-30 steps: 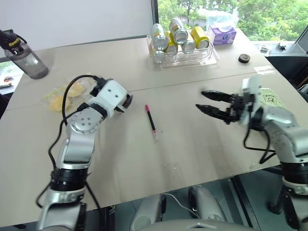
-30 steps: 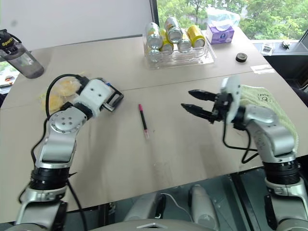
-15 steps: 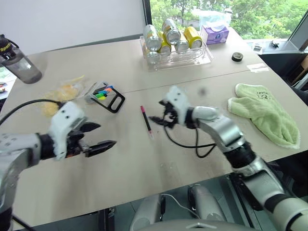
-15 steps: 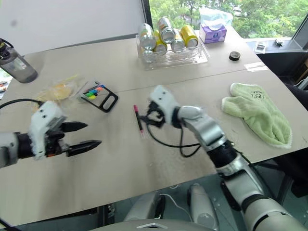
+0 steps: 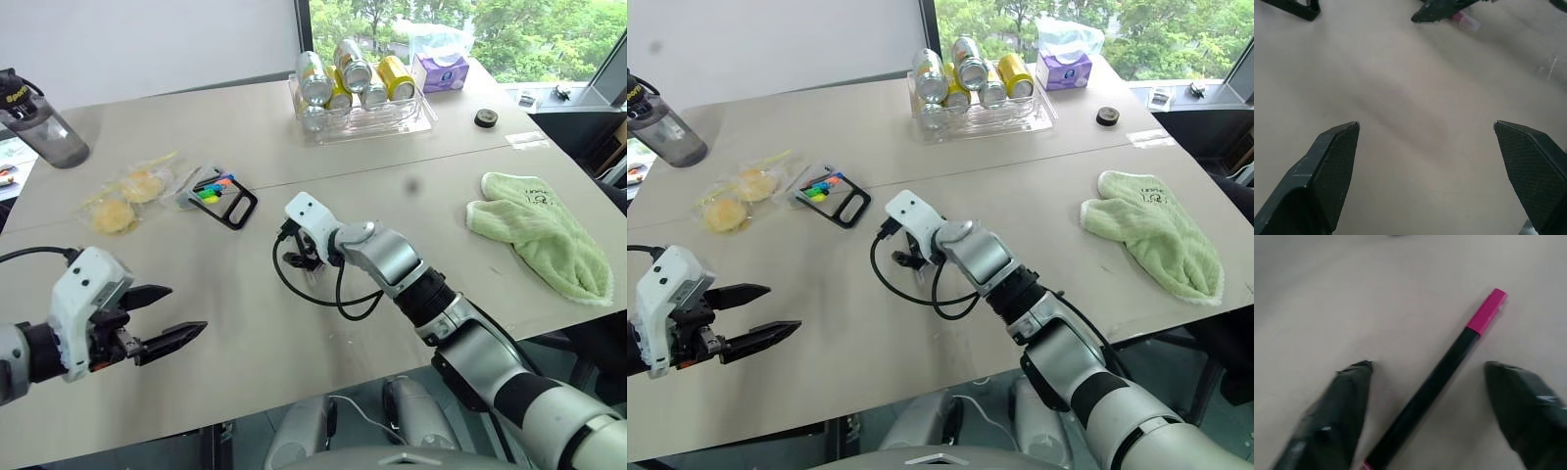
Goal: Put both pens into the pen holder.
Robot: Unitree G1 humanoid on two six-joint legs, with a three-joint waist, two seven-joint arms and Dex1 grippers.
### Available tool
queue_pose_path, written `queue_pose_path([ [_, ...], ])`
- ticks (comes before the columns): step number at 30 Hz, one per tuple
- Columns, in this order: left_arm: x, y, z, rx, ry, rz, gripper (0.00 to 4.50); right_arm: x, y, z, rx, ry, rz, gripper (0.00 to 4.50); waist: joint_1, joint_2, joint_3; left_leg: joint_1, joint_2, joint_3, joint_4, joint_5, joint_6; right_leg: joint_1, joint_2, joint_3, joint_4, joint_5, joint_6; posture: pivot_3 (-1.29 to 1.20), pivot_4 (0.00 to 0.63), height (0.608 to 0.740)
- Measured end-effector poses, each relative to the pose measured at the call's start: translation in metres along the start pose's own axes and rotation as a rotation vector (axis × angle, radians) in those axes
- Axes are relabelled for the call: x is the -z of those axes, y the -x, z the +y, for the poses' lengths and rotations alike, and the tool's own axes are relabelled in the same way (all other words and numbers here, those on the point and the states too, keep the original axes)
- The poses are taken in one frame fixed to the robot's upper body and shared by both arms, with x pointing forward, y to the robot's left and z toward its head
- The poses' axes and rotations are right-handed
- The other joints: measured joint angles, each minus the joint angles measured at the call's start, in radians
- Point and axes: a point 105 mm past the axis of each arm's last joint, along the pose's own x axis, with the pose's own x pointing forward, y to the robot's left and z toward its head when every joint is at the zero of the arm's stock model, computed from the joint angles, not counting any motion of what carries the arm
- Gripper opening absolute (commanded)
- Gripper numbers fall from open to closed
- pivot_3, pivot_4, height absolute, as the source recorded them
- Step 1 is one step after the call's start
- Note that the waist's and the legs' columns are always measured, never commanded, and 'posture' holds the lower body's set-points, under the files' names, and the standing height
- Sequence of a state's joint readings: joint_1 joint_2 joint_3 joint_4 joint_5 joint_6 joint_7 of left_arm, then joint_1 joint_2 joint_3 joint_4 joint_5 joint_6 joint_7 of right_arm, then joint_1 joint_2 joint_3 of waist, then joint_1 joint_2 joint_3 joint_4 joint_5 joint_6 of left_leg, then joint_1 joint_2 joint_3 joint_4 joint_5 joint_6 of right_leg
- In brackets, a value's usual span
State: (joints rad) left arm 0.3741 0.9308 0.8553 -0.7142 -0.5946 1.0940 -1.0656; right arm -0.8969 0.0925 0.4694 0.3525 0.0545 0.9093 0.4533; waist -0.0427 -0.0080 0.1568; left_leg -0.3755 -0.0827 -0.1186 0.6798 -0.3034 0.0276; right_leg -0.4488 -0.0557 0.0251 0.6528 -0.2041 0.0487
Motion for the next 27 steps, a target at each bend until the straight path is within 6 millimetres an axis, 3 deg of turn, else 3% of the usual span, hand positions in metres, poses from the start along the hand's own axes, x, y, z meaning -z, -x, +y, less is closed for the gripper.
queue_pose_path([
  [1, 0.0, 0.0, 0.0, 0.0, 0.001, 0.001, 4.5, 0.001, 0.0, 0.0, 0.003, 0.001, 0.005, 2.35, 0.0, 0.0, 0.0, 0.001, 0.0, 0.0, 0.0, 0.0, 0.0, 0.0, 0.0, 0.0, 0.0, 0.0, 0.0, 0.0, 0.15, 0.739],
  [6, -0.002, -0.001, -0.004, 0.027, 0.009, -0.015, 4.5, 0.002, 0.002, 0.002, 0.002, -0.009, 0.009, 0.02, -0.002, 0.0, -0.001, 0.007, 0.0, 0.004, -0.006, 0.0, 0.0, 0.002, 0.0, 0.004, 0.0, 0.0, 0.0, 0.0, 0.15, 0.739],
  [14, -0.03, -0.011, -0.004, 0.032, -0.044, -0.138, 4.5, 0.004, 0.01, -0.02, 0.023, -0.144, -0.011, 0.02, 0.005, -0.001, -0.001, 0.011, 0.0, 0.004, -0.01, 0.001, -0.002, 0.003, -0.001, 0.004, 0.0, -0.001, -0.002, 0.0, 0.15, 0.739],
  [18, -0.046, -0.025, 0.0, 0.036, 0.023, -0.301, 4.5, 0.003, 0.027, -0.045, 0.068, -0.216, -0.067, 0.02, 0.003, -0.001, -0.001, 0.009, 0.0, 0.004, -0.01, 0.001, -0.001, 0.003, -0.001, 0.004, -0.001, -0.001, -0.001, 0.0, 0.15, 0.739],
  [20, -0.049, -0.04, 0.004, 0.034, 0.127, -0.398, 4.5, -0.007, 0.043, -0.057, 0.087, -0.229, -0.152, 0.02, 0.001, -0.001, -0.001, 0.007, 0.0, 0.004, -0.01, 0.001, -0.001, 0.002, -0.001, 0.003, -0.001, -0.001, -0.001, 0.0, 0.15, 0.739],
  [23, -0.052, -0.062, 0.008, 0.029, 0.261, -0.479, 4.5, -0.022, 0.066, -0.059, 0.064, -0.227, -0.296, 0.02, -0.001, -0.001, -0.001, 0.007, 0.001, 0.004, -0.011, 0.001, -0.001, 0.001, -0.001, 0.002, -0.001, -0.001, -0.001, 0.0, 0.15, 0.739],
  [27, -0.088, -0.084, 0.005, 0.106, 0.456, -0.702, 4.5, -0.03, 0.095, -0.041, -0.055, -0.19, -0.466, 0.02, 0.003, -0.004, -0.003, 0.004, 0.001, 0.002, -0.007, 0.001, -0.001, 0.001, -0.001, 0.0, -0.002, -0.001, -0.001, 0.0, 0.15, 0.739],
])
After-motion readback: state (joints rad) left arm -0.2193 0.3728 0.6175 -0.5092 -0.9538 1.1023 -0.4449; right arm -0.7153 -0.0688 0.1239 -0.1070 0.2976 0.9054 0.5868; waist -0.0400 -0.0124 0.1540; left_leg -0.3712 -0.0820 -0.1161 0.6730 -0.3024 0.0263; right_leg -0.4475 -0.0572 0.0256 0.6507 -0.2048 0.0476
